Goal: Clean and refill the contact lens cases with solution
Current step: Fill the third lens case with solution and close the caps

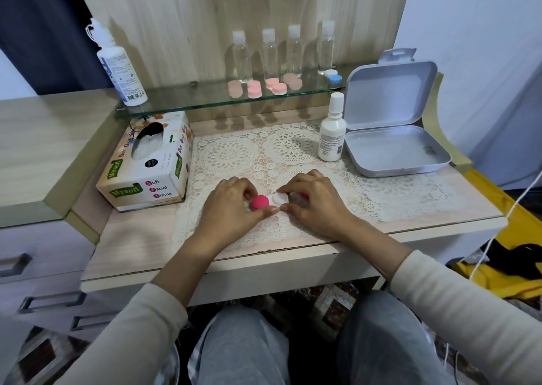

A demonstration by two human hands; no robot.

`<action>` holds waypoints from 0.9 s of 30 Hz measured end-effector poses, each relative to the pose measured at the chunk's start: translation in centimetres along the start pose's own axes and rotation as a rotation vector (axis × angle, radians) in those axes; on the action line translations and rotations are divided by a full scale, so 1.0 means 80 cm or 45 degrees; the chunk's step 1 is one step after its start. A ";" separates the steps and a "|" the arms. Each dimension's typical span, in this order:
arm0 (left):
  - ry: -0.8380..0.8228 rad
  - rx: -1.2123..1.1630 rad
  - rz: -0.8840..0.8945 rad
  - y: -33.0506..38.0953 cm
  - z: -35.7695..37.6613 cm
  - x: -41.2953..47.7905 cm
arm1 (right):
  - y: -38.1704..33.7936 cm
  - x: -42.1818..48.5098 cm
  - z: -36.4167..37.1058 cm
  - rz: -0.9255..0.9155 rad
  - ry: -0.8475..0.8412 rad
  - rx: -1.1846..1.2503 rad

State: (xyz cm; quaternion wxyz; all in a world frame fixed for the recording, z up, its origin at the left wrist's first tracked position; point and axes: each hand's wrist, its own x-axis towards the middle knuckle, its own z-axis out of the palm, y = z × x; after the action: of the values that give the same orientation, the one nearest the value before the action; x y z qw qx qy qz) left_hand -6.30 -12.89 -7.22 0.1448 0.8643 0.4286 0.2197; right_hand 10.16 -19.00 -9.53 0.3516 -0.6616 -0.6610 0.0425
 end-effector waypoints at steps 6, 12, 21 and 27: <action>-0.249 -0.149 0.127 -0.014 -0.003 0.002 | 0.002 0.001 0.002 0.000 -0.002 0.010; 0.033 -0.011 -0.046 0.000 -0.002 -0.002 | 0.001 0.000 0.001 -0.008 0.007 -0.006; -0.031 -0.116 -0.055 -0.004 0.001 -0.001 | 0.000 0.000 0.000 0.004 -0.005 -0.008; -0.079 -0.081 0.033 -0.009 0.006 0.000 | 0.001 0.000 0.001 0.007 0.001 0.000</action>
State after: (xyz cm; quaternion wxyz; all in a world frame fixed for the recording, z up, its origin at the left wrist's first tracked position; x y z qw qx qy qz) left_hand -6.53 -12.54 -7.95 0.1825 0.8712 0.4054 0.2082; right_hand 10.18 -18.92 -9.63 0.3516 -0.6634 -0.6591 0.0432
